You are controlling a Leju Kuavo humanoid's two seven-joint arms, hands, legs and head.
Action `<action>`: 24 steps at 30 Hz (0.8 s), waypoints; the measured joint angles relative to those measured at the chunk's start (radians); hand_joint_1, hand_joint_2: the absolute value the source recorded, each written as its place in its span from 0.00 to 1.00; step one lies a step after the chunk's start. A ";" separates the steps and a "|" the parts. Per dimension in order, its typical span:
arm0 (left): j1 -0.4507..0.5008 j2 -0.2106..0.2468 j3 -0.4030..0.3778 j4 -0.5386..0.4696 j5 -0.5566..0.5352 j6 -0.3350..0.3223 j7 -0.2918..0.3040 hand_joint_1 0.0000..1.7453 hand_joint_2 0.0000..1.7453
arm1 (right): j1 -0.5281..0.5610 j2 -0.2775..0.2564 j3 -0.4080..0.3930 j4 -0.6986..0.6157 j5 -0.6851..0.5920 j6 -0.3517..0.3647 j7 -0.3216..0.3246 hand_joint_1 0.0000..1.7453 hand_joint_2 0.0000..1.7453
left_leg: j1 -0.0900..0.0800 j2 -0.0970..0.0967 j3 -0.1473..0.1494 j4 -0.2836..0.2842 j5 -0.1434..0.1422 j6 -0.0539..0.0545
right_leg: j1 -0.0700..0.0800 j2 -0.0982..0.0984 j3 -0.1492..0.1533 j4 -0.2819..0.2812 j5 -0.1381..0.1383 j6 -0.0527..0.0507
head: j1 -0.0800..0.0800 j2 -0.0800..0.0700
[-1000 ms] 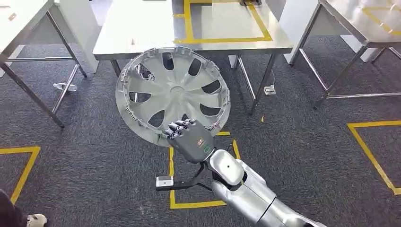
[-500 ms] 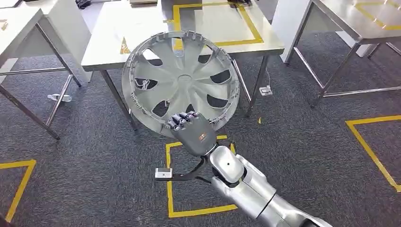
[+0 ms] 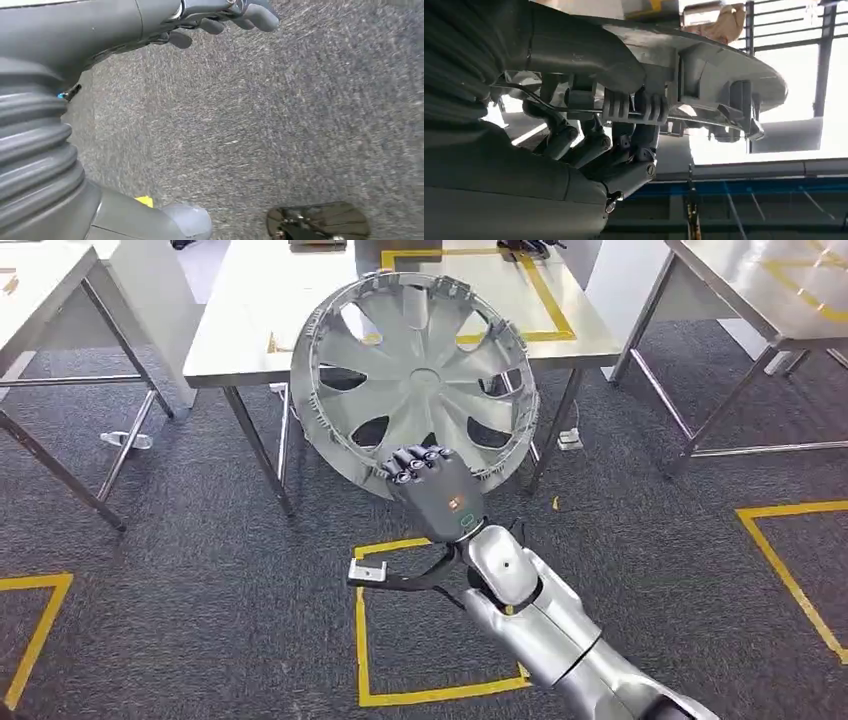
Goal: Take the parts from the cabinet and place them on the table.
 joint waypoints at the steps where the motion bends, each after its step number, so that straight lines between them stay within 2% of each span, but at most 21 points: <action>1: -0.003 0.000 0.000 0.000 0.003 0.001 -0.001 0.00 1.00 | -0.012 0.002 -0.002 0.003 0.001 -0.005 -0.003 1.00 1.00 | -0.007 0.000 -0.001 0.003 -0.005 -0.008 | 0.009 0.000 0.017 -0.017 -0.021 -0.004 | 0.000 0.000; 4: -0.003 0.001 0.001 0.000 0.010 0.002 -0.001 0.00 1.00 | -0.027 0.006 -0.005 0.007 0.002 -0.006 -0.004 1.00 1.00 | -0.003 0.001 0.007 -0.010 -0.008 -0.023 | 0.011 0.003 0.016 -0.015 -0.028 -0.018 | 0.000 0.000; 5: -0.004 0.000 0.001 -0.001 0.010 0.002 -0.001 0.00 1.00 | -0.029 0.009 -0.008 0.007 0.001 -0.006 -0.003 1.00 1.00 | -0.006 0.002 0.015 -0.012 -0.014 -0.033 | 0.006 0.004 0.027 -0.024 -0.027 -0.027 | 0.000 0.000; 6: -0.003 0.000 0.002 -0.002 0.011 0.002 -0.002 0.00 1.00 | -0.029 0.011 -0.010 0.008 0.001 -0.005 -0.003 1.00 1.00 | -0.003 0.001 0.012 0.004 -0.019 -0.035 | 0.002 0.002 0.038 -0.030 -0.028 -0.035 | 0.001 0.000; 7: -0.003 0.000 0.002 -0.001 0.011 0.002 -0.002 0.00 1.00 | -0.034 0.014 -0.014 0.009 -0.001 -0.006 -0.002 1.00 1.00 | -0.004 0.001 -0.012 0.055 -0.043 -0.037 | 0.001 0.000 0.044 -0.032 -0.033 -0.043 | -0.007 0.000; 9: -0.003 0.001 0.002 -0.001 0.011 0.002 -0.002 0.00 1.00 | -0.036 0.017 -0.015 0.013 0.000 -0.005 -0.005 1.00 1.00 | -0.003 0.001 -0.104 0.216 -0.107 -0.042 | 0.003 0.001 0.052 -0.031 -0.040 -0.051 | -0.005 0.000; 10: -0.002 0.001 0.002 -0.001 0.011 0.002 -0.002 0.00 1.00 | -0.035 0.017 -0.015 0.016 0.002 -0.005 -0.005 1.00 1.00 | -0.003 0.001 -0.152 0.291 -0.125 -0.043 | 0.004 0.002 0.058 -0.031 -0.046 -0.052 | -0.006 0.000; 11: -0.001 0.001 0.002 -0.001 0.011 0.002 -0.002 0.00 1.00 | -0.035 0.018 -0.015 0.019 0.002 -0.005 -0.007 1.00 1.00 | -0.003 0.001 -0.181 0.320 -0.116 -0.043 | 0.005 0.004 0.065 -0.031 -0.052 -0.052 | -0.005 0.000; 12: 0.001 0.001 0.003 0.000 0.011 0.002 -0.002 0.00 1.00 | -0.035 0.018 -0.015 0.021 0.002 -0.005 -0.007 1.00 1.00 | -0.003 0.001 -0.181 0.292 -0.076 -0.041 | 0.006 0.006 0.076 -0.031 -0.059 -0.051 | -0.005 0.000; 13: 0.001 0.001 0.003 0.000 0.011 0.002 -0.002 0.00 1.00 | -0.035 0.018 -0.016 0.021 0.002 -0.006 -0.006 1.00 1.00 | -0.003 0.001 -0.159 0.227 -0.025 -0.039 | 0.006 0.008 0.086 -0.031 -0.067 -0.049 | -0.005 0.000; 15: 0.001 0.001 0.003 0.000 0.012 0.002 -0.002 0.00 1.00 | -0.035 0.021 -0.017 0.021 0.002 -0.008 -0.007 1.00 1.00 | -0.003 0.002 -0.086 0.037 0.089 -0.031 | 0.006 0.008 0.109 -0.030 -0.085 -0.043 | -0.005 0.000; 16: 0.001 0.001 0.004 0.000 0.013 0.002 -0.002 0.00 1.00 | -0.038 0.022 -0.017 0.023 0.002 -0.011 -0.008 1.00 1.00 | -0.008 0.000 -0.068 0.012 0.073 -0.028 | 0.013 0.008 0.110 -0.027 -0.093 -0.036 | -0.004 0.000; 17: -0.001 0.001 0.005 0.000 0.014 0.003 -0.003 0.00 1.00 | -0.041 0.023 -0.018 0.023 0.002 -0.013 -0.011 1.00 1.00 | -0.007 0.000 -0.060 -0.005 0.066 -0.020 | 0.013 0.012 0.105 -0.024 -0.096 -0.031 | -0.006 0.000; 19: -0.001 0.001 0.007 0.000 0.014 0.003 -0.003 0.00 1.00 | -0.041 0.023 -0.018 0.023 0.000 -0.018 -0.015 1.00 1.00 | -0.011 -0.001 -0.063 -0.003 0.060 -0.011 | 0.012 0.012 0.108 -0.030 -0.100 -0.022 | -0.002 0.000; 20: 0.000 0.001 0.008 0.000 0.014 0.003 -0.003 0.00 1.00 | -0.042 0.023 -0.018 0.023 -0.002 -0.018 -0.017 1.00 1.00 | -0.010 -0.002 -0.060 -0.006 0.057 -0.004 | 0.012 0.011 0.112 -0.032 -0.104 -0.016 | -0.003 0.000; 21: 0.001 -0.001 0.008 0.000 0.014 0.003 -0.004 0.00 1.00 | -0.041 0.025 -0.019 0.023 -0.006 -0.019 -0.018 1.00 1.00 | -0.002 -0.001 -0.050 -0.014 0.057 0.002 | 0.008 0.010 0.111 -0.025 -0.112 -0.008 | -0.002 0.000; 22: -0.001 -0.001 0.008 0.000 0.014 0.003 -0.005 0.00 1.00 | -0.042 0.026 -0.019 0.023 -0.010 -0.019 -0.019 1.00 1.00 | -0.001 -0.001 -0.044 -0.015 0.052 0.009 | 0.010 0.008 0.096 0.011 -0.128 -0.003 | -0.001 0.000; 23: -0.003 -0.002 0.008 0.000 0.014 0.003 -0.006 0.00 1.00 | -0.043 0.026 -0.019 0.023 -0.013 -0.021 -0.021 1.00 1.00 | -0.001 -0.001 -0.042 -0.015 0.048 0.013 | 0.008 0.006 0.058 0.080 -0.155 0.003 | 0.002 0.000; 24: -0.003 -0.003 0.008 0.000 0.014 0.003 -0.006 0.00 1.00 | -0.041 0.026 -0.020 0.023 -0.013 -0.021 -0.024 1.00 1.00 | -0.001 -0.001 -0.039 -0.015 0.043 0.014 | 0.004 0.006 0.000 0.174 -0.189 0.008 | 0.002 0.000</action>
